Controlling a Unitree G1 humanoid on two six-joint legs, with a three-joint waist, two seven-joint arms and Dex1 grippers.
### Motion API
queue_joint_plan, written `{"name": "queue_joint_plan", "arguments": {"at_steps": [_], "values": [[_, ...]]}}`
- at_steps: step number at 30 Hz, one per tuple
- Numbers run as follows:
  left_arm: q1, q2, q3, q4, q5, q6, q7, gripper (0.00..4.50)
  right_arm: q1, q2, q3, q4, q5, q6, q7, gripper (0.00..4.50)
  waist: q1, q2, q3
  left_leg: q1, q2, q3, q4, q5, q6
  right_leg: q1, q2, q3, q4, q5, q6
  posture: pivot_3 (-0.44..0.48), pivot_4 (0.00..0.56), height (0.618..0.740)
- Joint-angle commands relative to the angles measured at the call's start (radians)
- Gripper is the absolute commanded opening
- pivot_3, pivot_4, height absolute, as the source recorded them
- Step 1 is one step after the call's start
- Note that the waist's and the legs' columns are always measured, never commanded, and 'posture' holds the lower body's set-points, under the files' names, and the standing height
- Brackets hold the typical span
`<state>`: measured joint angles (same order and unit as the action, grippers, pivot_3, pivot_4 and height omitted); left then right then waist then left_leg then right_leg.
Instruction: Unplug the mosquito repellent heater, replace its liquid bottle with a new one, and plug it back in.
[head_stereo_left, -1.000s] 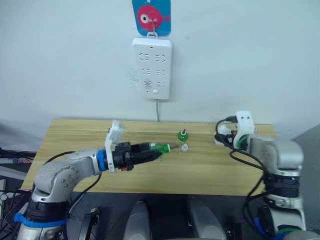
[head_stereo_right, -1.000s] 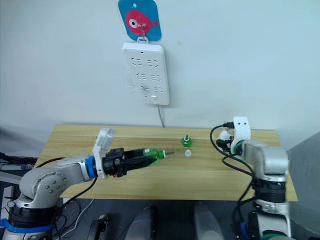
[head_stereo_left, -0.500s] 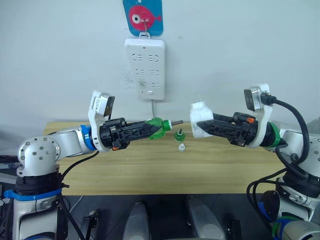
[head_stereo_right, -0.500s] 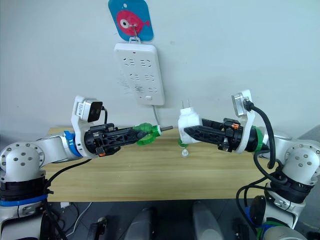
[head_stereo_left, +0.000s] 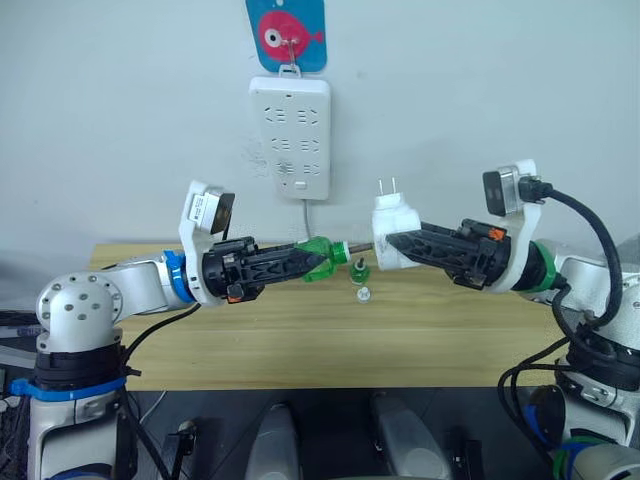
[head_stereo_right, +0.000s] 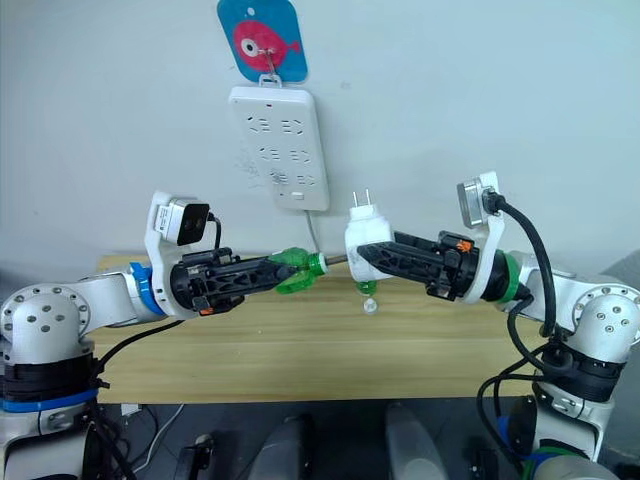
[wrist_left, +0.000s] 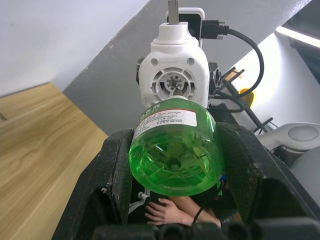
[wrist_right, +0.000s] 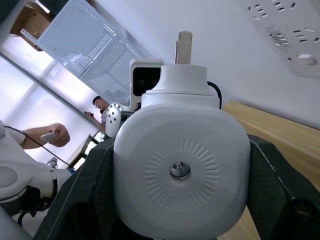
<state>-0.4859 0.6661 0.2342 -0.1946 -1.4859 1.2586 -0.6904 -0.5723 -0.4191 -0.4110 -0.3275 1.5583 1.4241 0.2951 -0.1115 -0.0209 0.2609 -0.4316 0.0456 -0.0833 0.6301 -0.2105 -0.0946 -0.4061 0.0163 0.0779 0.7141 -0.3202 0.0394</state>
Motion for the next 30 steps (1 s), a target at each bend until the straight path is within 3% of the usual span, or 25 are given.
{"name": "queue_joint_plan", "arguments": {"at_steps": [1,14,30], "values": [[-0.013,-0.004,-0.002,-0.031,-0.02,-0.018,-0.006,2.33,0.016,-0.046,0.042,-0.02,0.105,-0.08,-0.036,2.98,0.0,0.0,0.0,0.0,0.0,0.0,0.0,0.0,0.0,0.0,0.0,0.0,0.0,0.0,0.0,-0.131,0.23,0.725],[-0.025,-0.012,-0.042,-0.037,0.026,-0.043,-0.036,2.33,0.065,-0.171,0.182,-0.043,0.195,-0.262,-0.09,2.98,0.003,0.0,0.0,0.0,0.0,0.0,0.0,0.0,0.0,0.0,0.0,0.0,0.0,0.0,0.0,-0.133,0.229,0.725],[-0.031,-0.018,-0.053,-0.024,0.086,-0.057,-0.067,2.33,0.083,-0.277,0.258,-0.064,0.245,-0.318,-0.039,2.98,0.004,0.0,0.0,0.0,0.0,0.0,0.0,0.0,0.0,0.0,0.0,0.0,0.0,0.0,0.0,-0.137,0.229,0.725]]}}
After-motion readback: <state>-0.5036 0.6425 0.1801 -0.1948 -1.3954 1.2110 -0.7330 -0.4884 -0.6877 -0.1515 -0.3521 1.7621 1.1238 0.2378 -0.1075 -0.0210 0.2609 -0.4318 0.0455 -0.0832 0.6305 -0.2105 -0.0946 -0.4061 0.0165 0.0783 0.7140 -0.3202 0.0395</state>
